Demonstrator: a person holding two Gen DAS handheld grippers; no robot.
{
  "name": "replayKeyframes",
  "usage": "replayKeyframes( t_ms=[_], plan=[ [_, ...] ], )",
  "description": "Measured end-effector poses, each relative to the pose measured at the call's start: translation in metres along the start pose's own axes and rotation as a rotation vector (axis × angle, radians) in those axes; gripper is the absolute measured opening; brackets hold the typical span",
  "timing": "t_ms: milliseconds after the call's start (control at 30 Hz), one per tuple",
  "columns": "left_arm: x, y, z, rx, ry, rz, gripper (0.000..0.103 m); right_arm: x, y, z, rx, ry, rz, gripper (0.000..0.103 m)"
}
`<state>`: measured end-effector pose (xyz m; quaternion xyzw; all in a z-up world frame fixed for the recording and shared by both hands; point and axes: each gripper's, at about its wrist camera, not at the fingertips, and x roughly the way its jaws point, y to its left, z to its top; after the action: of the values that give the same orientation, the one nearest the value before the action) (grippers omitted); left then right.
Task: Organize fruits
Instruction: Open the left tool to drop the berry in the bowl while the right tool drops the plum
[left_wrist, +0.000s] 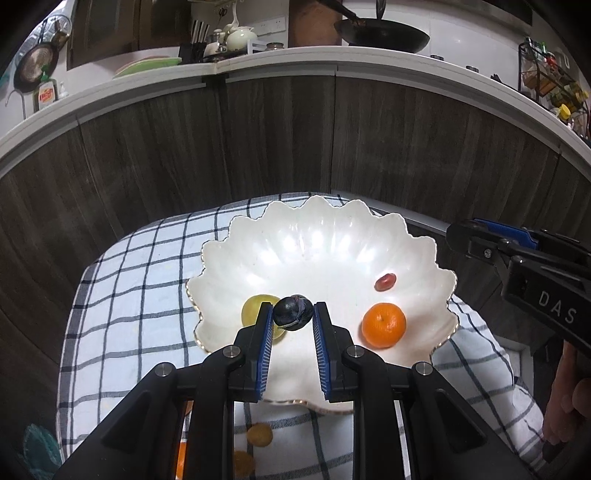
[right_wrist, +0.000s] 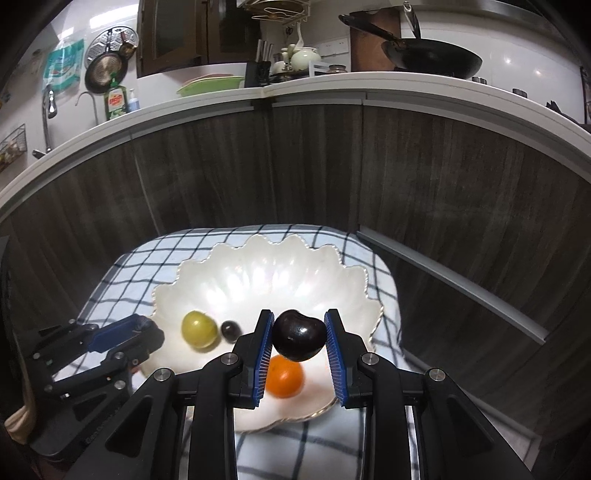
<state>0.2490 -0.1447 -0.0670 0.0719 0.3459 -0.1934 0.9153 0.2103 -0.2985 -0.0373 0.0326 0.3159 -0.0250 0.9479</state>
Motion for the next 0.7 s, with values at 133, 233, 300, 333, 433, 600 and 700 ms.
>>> replayKeyframes(
  t_ms=[133, 233, 300, 333, 433, 600, 700],
  plan=[
    [0.009, 0.0, 0.002, -0.004, 0.011, 0.0, 0.022, 0.007, -0.006, 0.007, 0.01, 0.005, -0.011, 0.03],
    [0.018, 0.002, 0.004, -0.017, 0.03, -0.004, 0.022, 0.013, -0.006, 0.011, -0.002, 0.008, -0.023, 0.03],
    [0.023, 0.003, 0.004, -0.02, 0.039, -0.007, 0.022, 0.016, -0.005, 0.013, -0.009, 0.01, -0.029, 0.03],
    [0.026, 0.004, 0.005, -0.019, 0.046, -0.004, 0.022, 0.018, -0.004, 0.014, -0.013, 0.012, -0.031, 0.03],
    [0.034, 0.007, 0.006, -0.024, 0.06, 0.002, 0.022, 0.024, -0.004, 0.017, -0.014, 0.018, -0.034, 0.03],
    [0.042, 0.01, 0.012, -0.044, 0.067, 0.019, 0.022, 0.035, -0.005, 0.018, -0.015, 0.032, -0.045, 0.03],
    [0.048, 0.009, 0.013, -0.038, 0.071, 0.024, 0.022, 0.041, -0.008, 0.017, -0.008, 0.037, -0.057, 0.03]
  ],
)
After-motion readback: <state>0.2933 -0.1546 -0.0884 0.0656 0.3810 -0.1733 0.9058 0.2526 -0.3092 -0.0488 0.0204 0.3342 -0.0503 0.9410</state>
